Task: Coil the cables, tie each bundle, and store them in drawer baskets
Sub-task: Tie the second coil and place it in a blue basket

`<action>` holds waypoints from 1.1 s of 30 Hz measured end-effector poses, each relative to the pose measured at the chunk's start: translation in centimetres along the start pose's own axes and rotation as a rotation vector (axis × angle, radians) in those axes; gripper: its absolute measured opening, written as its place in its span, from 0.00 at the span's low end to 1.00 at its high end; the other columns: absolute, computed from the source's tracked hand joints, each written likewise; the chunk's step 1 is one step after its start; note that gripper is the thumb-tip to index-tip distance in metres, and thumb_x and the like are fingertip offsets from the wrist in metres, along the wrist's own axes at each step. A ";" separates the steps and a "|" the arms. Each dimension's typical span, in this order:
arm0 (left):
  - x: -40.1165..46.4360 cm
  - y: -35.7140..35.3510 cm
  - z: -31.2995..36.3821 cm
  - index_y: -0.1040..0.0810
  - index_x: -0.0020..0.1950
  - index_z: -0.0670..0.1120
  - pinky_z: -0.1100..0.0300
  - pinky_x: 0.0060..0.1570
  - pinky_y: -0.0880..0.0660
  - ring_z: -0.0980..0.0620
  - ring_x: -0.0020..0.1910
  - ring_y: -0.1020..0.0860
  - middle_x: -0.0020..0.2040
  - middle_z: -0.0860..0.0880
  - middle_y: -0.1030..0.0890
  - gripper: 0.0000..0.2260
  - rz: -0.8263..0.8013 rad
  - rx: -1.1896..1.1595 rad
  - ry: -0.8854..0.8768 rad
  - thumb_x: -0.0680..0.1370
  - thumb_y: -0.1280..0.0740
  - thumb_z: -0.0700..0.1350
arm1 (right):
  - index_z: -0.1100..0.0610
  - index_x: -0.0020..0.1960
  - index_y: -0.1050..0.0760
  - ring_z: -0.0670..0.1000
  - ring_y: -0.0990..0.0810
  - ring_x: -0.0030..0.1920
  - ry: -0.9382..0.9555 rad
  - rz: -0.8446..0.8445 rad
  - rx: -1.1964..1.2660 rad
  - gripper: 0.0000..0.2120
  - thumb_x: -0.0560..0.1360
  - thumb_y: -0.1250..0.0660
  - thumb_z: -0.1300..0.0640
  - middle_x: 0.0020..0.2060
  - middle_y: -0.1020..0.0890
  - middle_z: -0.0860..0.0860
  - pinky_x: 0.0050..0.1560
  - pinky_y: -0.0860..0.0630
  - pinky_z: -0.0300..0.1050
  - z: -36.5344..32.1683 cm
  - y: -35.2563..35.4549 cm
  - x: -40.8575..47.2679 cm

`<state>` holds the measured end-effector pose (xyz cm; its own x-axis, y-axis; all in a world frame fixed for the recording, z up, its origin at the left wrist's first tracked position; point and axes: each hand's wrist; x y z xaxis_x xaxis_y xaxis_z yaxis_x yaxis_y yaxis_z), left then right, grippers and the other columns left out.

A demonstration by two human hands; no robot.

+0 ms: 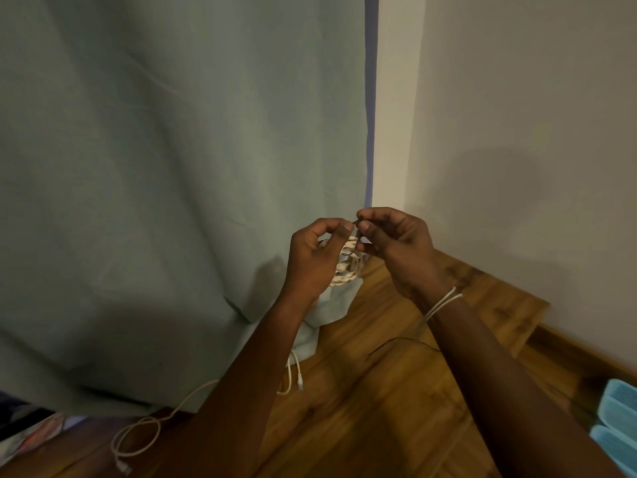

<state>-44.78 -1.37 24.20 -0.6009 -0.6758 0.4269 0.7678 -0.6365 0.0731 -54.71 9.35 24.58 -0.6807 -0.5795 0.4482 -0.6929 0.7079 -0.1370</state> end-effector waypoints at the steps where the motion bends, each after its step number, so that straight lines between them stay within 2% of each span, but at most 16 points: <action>1: 0.0 0.0 0.1 0.17 0.51 0.46 0.60 0.40 0.20 0.51 0.44 0.16 0.45 0.50 0.15 0.06 0.007 -0.015 0.009 0.79 0.31 0.46 | 0.60 0.56 0.19 0.51 0.15 0.46 0.019 -0.004 -0.017 0.09 0.78 0.33 0.66 0.46 0.14 0.54 0.47 0.17 0.48 0.0 0.0 0.0; 8: 0.0 -0.4 0.5 0.18 0.46 0.53 0.63 0.38 0.21 0.54 0.43 0.17 0.44 0.52 0.16 0.05 0.056 -0.034 0.038 0.79 0.33 0.45 | 0.59 0.56 0.19 0.50 0.15 0.45 0.073 -0.003 -0.076 0.09 0.78 0.33 0.65 0.46 0.14 0.53 0.47 0.17 0.45 0.0 -0.1 0.1; 13: 0.3 -0.3 0.2 0.17 0.48 0.49 0.62 0.38 0.20 0.51 0.43 0.16 0.43 0.51 0.15 0.05 0.059 -0.006 0.030 0.79 0.33 0.45 | 0.59 0.56 0.18 0.52 0.15 0.45 0.140 -0.018 -0.195 0.08 0.78 0.32 0.65 0.47 0.14 0.53 0.47 0.16 0.48 0.1 -0.2 0.2; 18: 0.3 -0.2 0.0 0.16 0.50 0.44 0.56 0.41 0.18 0.48 0.43 0.16 0.44 0.47 0.15 0.07 0.042 -0.012 0.027 0.79 0.33 0.45 | 0.61 0.55 0.17 0.51 0.15 0.46 0.180 -0.057 -0.287 0.08 0.77 0.30 0.63 0.46 0.14 0.53 0.46 0.15 0.48 -0.1 0.1 0.5; 24: 0.3 0.5 0.1 0.16 0.49 0.45 0.56 0.40 0.20 0.48 0.42 0.16 0.42 0.48 0.14 0.07 -0.033 -0.039 0.053 0.79 0.32 0.45 | 0.64 0.55 0.18 0.54 0.14 0.43 0.071 -0.193 -0.153 0.10 0.75 0.29 0.68 0.44 0.13 0.57 0.43 0.17 0.46 -0.6 1.0 1.2; 27: 0.3 0.6 0.2 0.15 0.48 0.48 0.54 0.43 0.18 0.48 0.43 0.15 0.42 0.49 0.14 0.05 -0.059 -0.044 0.054 0.78 0.30 0.47 | 0.64 0.53 0.18 0.56 0.13 0.42 0.047 -0.176 -0.104 0.11 0.72 0.27 0.70 0.42 0.13 0.57 0.43 0.17 0.45 -0.7 1.4 1.4; 33: 0.2 0.6 -0.2 0.15 0.52 0.47 0.53 0.44 0.17 0.47 0.44 0.15 0.45 0.48 0.13 0.08 -0.039 -0.046 0.061 0.77 0.29 0.48 | 0.63 0.51 0.16 0.57 0.13 0.43 0.090 -0.204 -0.152 0.09 0.71 0.26 0.68 0.42 0.13 0.57 0.47 0.16 0.48 -0.6 1.2 1.5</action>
<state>-44.51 -1.99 24.11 -0.6436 -0.6708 0.3685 0.7335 -0.6781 0.0468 -56.42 9.64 25.64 -0.5017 -0.6832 0.5305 -0.7655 0.6363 0.0956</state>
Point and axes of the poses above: each hand's wrist, its own x-axis towards the middle knuckle, its own y-axis out of the back of the hand, z = x × y
